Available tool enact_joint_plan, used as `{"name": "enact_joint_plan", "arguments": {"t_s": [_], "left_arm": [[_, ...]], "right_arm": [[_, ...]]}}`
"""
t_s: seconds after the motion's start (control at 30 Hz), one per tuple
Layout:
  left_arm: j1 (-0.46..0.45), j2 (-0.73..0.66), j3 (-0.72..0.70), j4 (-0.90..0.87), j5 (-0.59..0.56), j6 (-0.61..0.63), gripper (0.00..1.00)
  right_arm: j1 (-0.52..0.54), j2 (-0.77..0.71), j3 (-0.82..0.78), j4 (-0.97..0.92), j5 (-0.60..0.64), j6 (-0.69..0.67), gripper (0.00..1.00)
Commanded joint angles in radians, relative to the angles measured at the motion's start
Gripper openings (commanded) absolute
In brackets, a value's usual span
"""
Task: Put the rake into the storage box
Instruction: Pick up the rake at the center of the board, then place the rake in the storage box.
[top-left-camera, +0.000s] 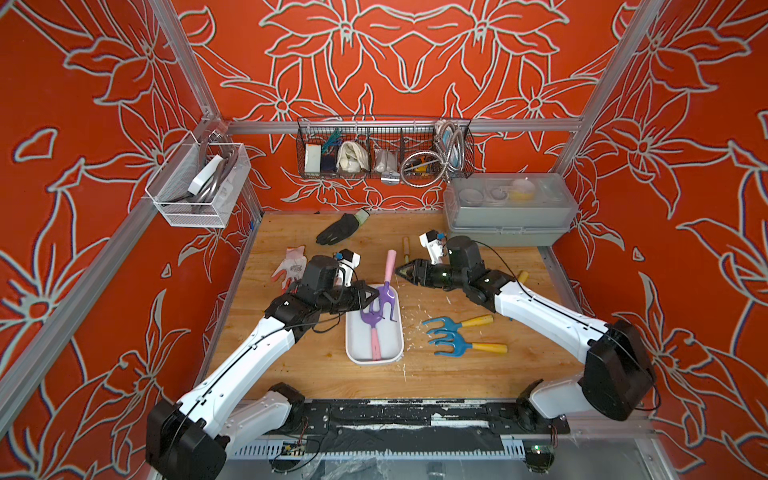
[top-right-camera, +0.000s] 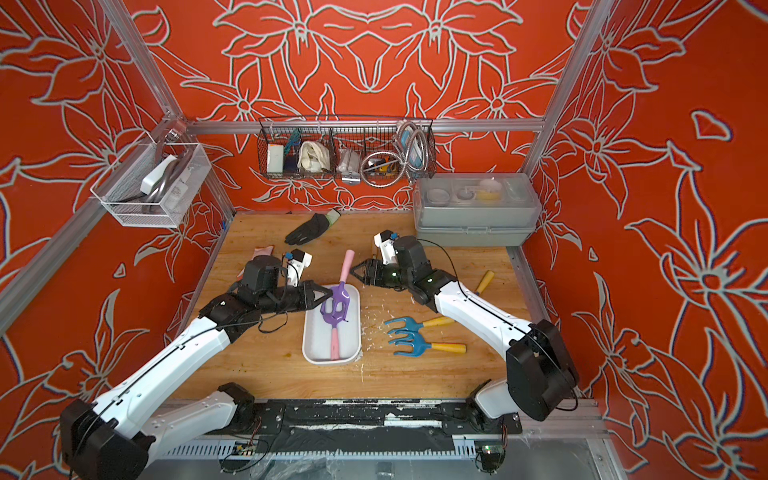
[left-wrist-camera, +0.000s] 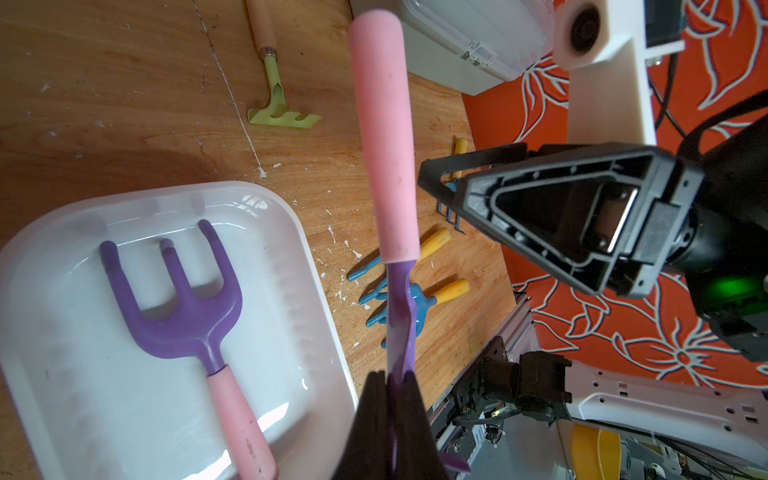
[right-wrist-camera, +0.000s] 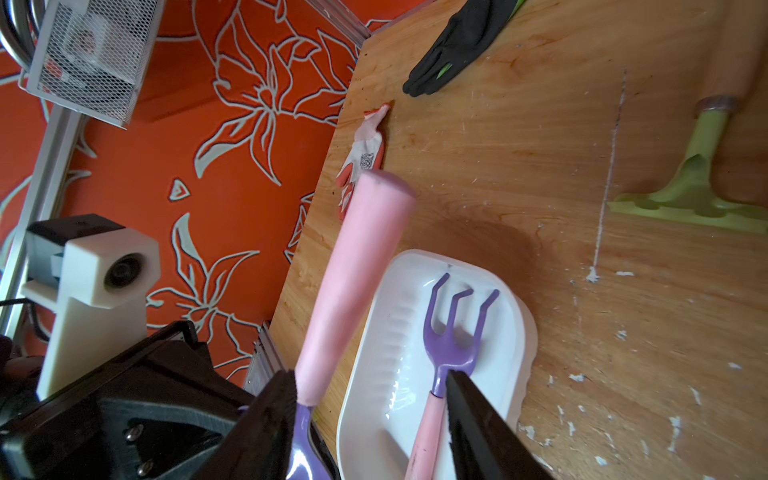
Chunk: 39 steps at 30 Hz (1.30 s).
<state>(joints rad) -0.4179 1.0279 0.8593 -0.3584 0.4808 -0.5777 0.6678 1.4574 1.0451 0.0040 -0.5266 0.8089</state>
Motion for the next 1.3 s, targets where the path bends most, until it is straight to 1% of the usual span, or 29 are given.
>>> {"name": "enact_joint_plan", "arguments": {"t_s": [0.0,0.1,0.13,0.27,0.3,0.33,0.37,0.43,0.47,0.5,0.53,0.67,0.8,0.87,1.07,1.27], "left_arm": [[0.006,-0.028,-0.015,0.033,0.028,-0.002,0.0],[0.004,-0.029,-0.029,0.035,0.028,-0.002,0.0],[0.004,-0.029,-0.033,0.036,0.027,-0.002,0.0],[0.004,-0.073,-0.045,0.034,0.019,-0.006,0.0],[0.005,-0.076,-0.047,0.028,0.011,-0.005,0.0],[0.005,-0.081,-0.048,0.017,0.001,-0.002,0.01],[0.004,-0.086,-0.048,0.009,-0.011,0.001,0.07],[0.005,-0.101,-0.046,-0.021,-0.043,0.007,0.33],[0.005,-0.109,-0.044,-0.036,-0.061,0.01,0.43],[0.006,-0.121,-0.042,-0.057,-0.085,0.014,0.55],[0.005,-0.134,-0.04,-0.079,-0.109,0.018,0.61],[0.007,-0.19,-0.031,-0.158,-0.199,0.04,0.69],[0.008,-0.245,-0.026,-0.239,-0.303,0.062,0.72],[0.009,-0.26,-0.025,-0.263,-0.332,0.071,0.72],[0.012,-0.265,-0.029,-0.305,-0.379,0.09,0.72],[0.013,-0.285,-0.043,-0.317,-0.396,0.096,0.72]], "right_arm": [[0.033,0.035,0.048,0.031,-0.015,0.023,0.58],[0.057,0.07,0.068,0.032,-0.011,0.027,0.57],[0.063,0.082,0.075,0.03,-0.01,0.029,0.53],[0.072,0.115,0.09,0.028,-0.008,0.039,0.35],[0.074,0.12,0.091,0.028,-0.008,0.041,0.29],[0.074,0.125,0.093,0.028,-0.009,0.043,0.2],[0.076,0.128,0.093,0.027,-0.006,0.043,0.14],[0.076,0.137,0.096,0.014,0.001,0.038,0.03],[0.076,0.141,0.096,0.005,0.005,0.035,0.0],[0.077,0.146,0.095,-0.001,0.009,0.033,0.0],[0.077,0.151,0.093,-0.005,0.012,0.032,0.0],[0.079,0.177,0.081,-0.011,0.014,0.036,0.0],[0.1,0.198,0.079,-0.045,0.048,0.033,0.0],[0.119,0.21,0.079,-0.054,0.069,0.037,0.0],[0.192,0.266,0.097,-0.077,0.153,0.08,0.0],[0.267,0.322,0.114,-0.073,0.246,0.135,0.0]]}}
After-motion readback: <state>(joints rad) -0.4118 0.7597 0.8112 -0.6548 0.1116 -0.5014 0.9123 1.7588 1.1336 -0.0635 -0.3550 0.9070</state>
